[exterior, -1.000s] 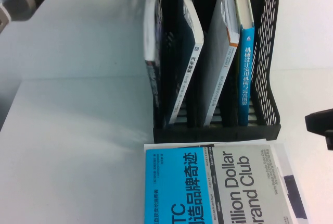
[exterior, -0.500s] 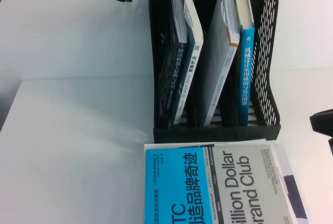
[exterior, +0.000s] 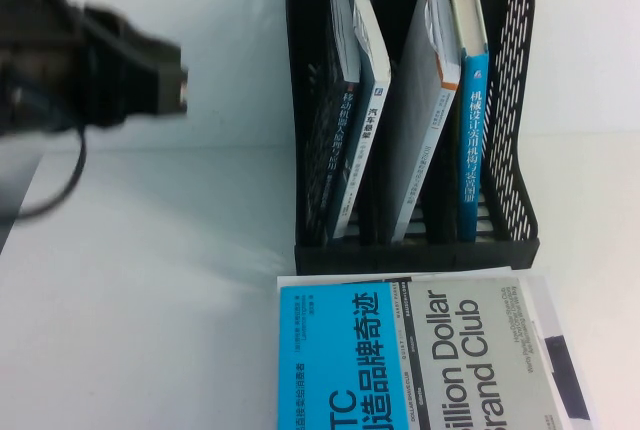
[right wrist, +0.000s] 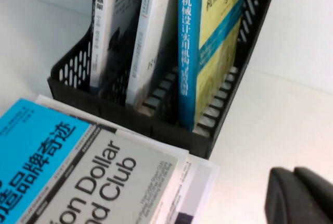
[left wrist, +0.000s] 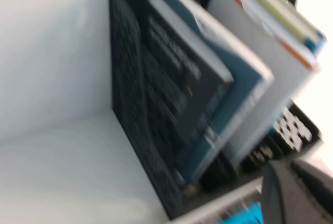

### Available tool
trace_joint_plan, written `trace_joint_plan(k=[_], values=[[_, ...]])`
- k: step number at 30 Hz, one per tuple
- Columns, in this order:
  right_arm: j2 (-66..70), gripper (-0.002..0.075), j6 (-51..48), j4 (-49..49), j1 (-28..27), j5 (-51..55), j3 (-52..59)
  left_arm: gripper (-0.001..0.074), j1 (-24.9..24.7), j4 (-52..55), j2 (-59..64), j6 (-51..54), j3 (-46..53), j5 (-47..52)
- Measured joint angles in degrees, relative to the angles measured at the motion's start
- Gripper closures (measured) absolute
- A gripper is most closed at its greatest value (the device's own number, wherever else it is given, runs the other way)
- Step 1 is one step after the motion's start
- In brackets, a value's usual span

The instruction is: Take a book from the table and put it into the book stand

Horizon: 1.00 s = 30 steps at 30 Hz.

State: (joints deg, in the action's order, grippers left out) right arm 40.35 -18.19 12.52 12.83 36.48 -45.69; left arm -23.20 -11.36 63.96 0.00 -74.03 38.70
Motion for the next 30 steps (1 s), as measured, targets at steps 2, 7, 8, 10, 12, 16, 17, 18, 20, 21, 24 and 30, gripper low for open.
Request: trace_joint_plan(k=[2, 7, 8, 10, 12, 16, 17, 18, 20, 21, 24, 30], values=[[-4.07, 0.0729, 0.14, -1.21, 0.0, 0.0, 2.93, 0.0736, -0.38, -3.32, -4.61, 0.81, 7.42, -1.47], [-14.95, 0.0729, 1.1, -2.1, -0.1, -0.3, 11.95, 0.0736, -0.52, -13.79, -14.75, 7.67, 24.07, -4.29], [-17.34, 0.0729, 1.72, -2.13, -0.1, -0.5, 13.94, 0.0736, -0.52, -15.62, -16.78, 9.42, 26.94, -5.23], [-21.41, 0.0729, 3.43, -2.23, -0.1, -0.71, 17.25, 0.0736, -0.52, -18.16, -20.55, 11.56, 31.51, -7.1], [-24.84, 0.0729, 4.52, -2.59, -0.1, -0.71, 20.16, 0.0736, -0.52, -19.9, -23.64, 12.18, 35.47, -8.98], [-29.77, 0.0729, 5.14, -2.58, -0.1, -0.05, 23.44, 0.0736, -0.52, -20.55, -26.48, 12.27, 39.24, -11.55], [-30.44, 0.0729, 5.32, -2.58, -0.1, 0.22, 24.01, 0.0737, -0.52, -20.55, -26.74, 12.8, 39.38, -11.77], [-30.89, 0.0729, 5.44, -2.47, -0.1, 0.55, 24.35, 0.0737, -0.52, -20.55, -26.96, 13.24, 39.48, -12.08], [-31.1, 0.0729, 5.68, -2.37, -0.22, 1.39, 25.03, 0.0737, -0.52, -20.79, -27.08, 13.77, 39.58, -12.08], [-31.23, 0.0729, 5.68, -2.37, -0.22, 1.65, 25.32, 0.0737, -0.52, -20.94, -27.08, 13.77, 39.71, -12.08], [-31.34, 0.0729, 5.86, -2.25, -0.22, 1.75, 26.14, 0.0737, -0.52, -20.94, -27.08, 13.89, 39.82, -11.86], [-31.32, 0.0729, 5.86, -2.14, -0.22, 1.75, 26.36, 0.0737, -0.52, -21.16, -27.08, 14.12, 39.82, -11.12]])
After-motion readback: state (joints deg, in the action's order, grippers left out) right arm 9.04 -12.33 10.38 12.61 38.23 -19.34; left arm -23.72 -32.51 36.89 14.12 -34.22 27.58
